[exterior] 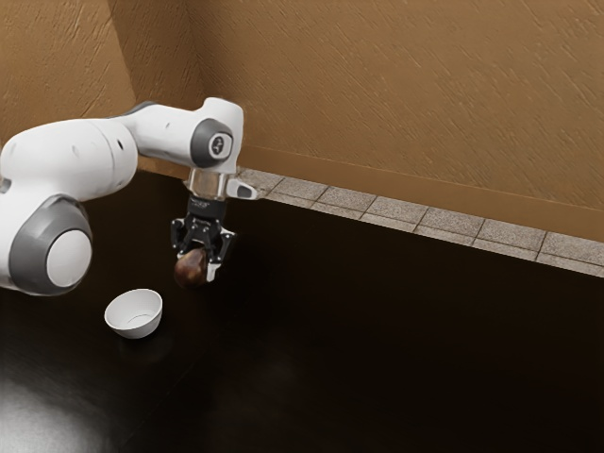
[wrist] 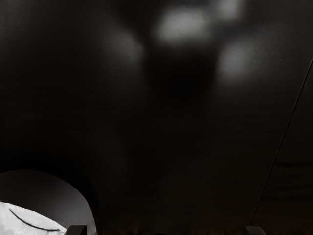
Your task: Place the pear in the bowl.
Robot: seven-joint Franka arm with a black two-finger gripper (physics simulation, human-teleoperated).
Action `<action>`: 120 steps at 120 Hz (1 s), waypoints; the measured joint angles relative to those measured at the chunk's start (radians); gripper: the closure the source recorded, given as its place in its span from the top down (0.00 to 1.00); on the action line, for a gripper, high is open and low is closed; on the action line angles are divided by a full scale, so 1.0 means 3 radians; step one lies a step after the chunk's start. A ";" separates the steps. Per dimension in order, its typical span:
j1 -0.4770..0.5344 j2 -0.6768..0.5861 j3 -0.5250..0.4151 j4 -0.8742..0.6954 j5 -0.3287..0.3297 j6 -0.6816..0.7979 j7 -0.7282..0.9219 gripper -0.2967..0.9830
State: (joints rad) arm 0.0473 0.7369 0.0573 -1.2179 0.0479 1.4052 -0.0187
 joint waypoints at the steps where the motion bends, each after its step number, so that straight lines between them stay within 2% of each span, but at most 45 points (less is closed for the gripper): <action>1: 0.0004 -0.0014 0.0001 -0.0026 0.0005 0.0001 0.0005 0.44; 45: 0.0118 -0.0526 0.0124 -0.0891 0.0311 0.0035 0.0272 0.45; 66: 0.0191 -0.0617 0.0139 -0.1113 0.0517 0.0068 0.0428 0.42; 86: 0.0223 -0.0591 0.0140 -0.1173 0.0594 0.0148 0.0555 0.42; 120: 0.0216 -0.0572 0.0141 -0.1167 0.0585 0.0190 0.0697 0.66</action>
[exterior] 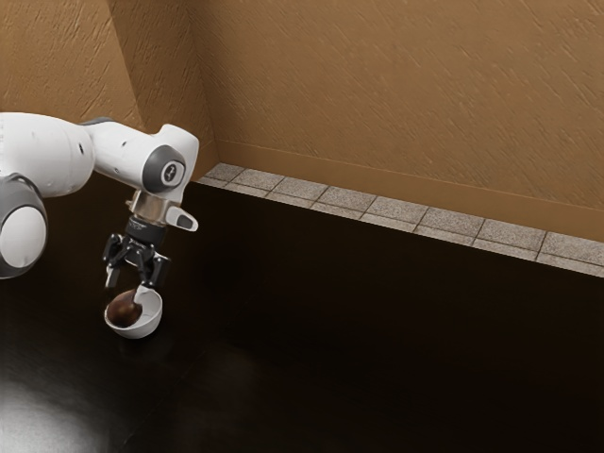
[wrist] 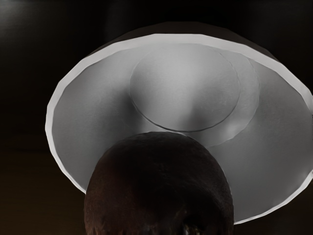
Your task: Place the pear in the bowl.
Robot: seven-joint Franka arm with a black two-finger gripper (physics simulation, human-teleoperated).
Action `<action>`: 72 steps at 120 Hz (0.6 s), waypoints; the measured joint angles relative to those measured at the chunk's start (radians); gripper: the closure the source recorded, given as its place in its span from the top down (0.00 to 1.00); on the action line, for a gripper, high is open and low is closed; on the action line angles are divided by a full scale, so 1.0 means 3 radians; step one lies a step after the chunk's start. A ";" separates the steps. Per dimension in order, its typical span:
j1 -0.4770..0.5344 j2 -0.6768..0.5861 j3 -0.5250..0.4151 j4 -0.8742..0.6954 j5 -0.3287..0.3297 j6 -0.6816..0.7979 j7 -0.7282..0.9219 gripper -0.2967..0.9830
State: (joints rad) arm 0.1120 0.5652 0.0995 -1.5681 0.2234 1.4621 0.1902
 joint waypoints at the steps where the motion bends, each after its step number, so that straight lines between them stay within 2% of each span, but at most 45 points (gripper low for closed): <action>1: 0.0000 0.0000 0.0000 0.0000 0.0000 0.0001 0.0003 0.66; 24: -0.0054 -0.0103 -0.0019 0.0017 -0.0016 0.0006 0.0065 0.73; 34: -0.0233 -0.0498 -0.0037 -0.0013 -0.0128 0.0052 0.0084 0.74; 53: -0.0683 -0.1584 -0.0073 -0.0140 -0.0465 0.0262 0.0115 0.75; 61: -0.0765 -0.1792 -0.0073 -0.0184 -0.0587 0.0287 0.0114 0.76; 72: -0.0864 -0.1870 -0.0077 -0.0232 -0.0677 0.0312 0.0103 0.76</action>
State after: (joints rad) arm -0.1472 0.0043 0.0764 -1.6378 0.0202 1.5559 0.2210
